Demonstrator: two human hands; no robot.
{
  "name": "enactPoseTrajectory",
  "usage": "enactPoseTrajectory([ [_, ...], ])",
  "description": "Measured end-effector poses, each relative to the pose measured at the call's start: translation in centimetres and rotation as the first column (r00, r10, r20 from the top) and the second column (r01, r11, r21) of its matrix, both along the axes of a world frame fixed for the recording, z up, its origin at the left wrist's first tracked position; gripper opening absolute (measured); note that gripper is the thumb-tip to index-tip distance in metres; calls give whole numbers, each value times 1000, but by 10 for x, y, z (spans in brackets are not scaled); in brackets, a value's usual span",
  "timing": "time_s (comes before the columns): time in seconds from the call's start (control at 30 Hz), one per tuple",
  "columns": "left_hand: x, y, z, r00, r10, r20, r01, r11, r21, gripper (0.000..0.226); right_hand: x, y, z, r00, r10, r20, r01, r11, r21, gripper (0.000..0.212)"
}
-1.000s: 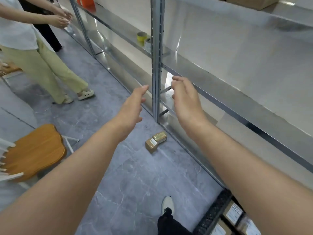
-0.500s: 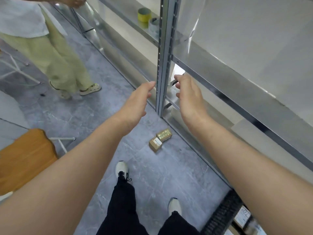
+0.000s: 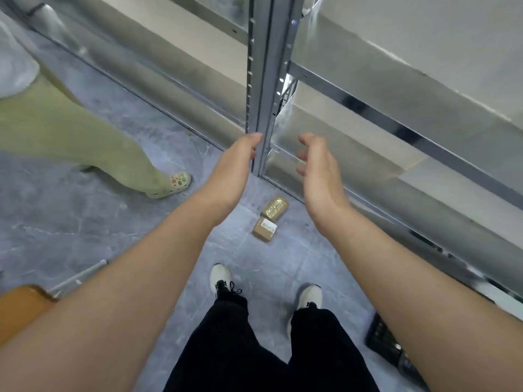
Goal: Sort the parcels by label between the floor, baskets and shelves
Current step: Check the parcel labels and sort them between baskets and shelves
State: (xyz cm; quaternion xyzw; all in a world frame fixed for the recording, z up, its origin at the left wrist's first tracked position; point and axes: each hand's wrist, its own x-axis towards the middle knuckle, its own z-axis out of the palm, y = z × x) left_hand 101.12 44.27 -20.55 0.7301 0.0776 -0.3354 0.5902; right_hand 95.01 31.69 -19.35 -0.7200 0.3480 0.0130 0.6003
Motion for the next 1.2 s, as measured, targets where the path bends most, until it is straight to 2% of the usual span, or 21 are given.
enactPoseTrajectory([
  [0.17,19,-15,-64,999,30,-11,-31,999,-24,50,18,-11,-76,993,-62,-96,68,996,65,44],
  [0.43,35,-50,-242,981,153,-117,-144,986,85,54,49,-45,-263,959,-161,-232,199,968,153,35],
  [0.5,35,-60,-285,976,162,-148,-148,984,103,57,46,-52,-310,936,-158,-316,223,957,184,47],
  [0.6,31,-71,-351,965,171,-201,-150,982,117,42,38,-65,-375,899,-152,-410,267,933,241,61],
  [0.73,27,-80,-434,947,157,-278,-117,981,157,39,25,-78,-457,835,-137,-534,316,912,261,48],
  [0.87,28,-83,-504,950,107,-294,-48,978,202,40,20,-83,-528,788,-129,-602,343,904,255,46],
  [1.1,25,-87,-619,942,62,-331,25,968,251,40,14,-80,-637,770,-88,-632,281,936,213,42],
  [1.2,15,-89,-661,944,57,-324,40,957,286,32,9,-78,-682,766,-77,-638,268,941,207,42],
])
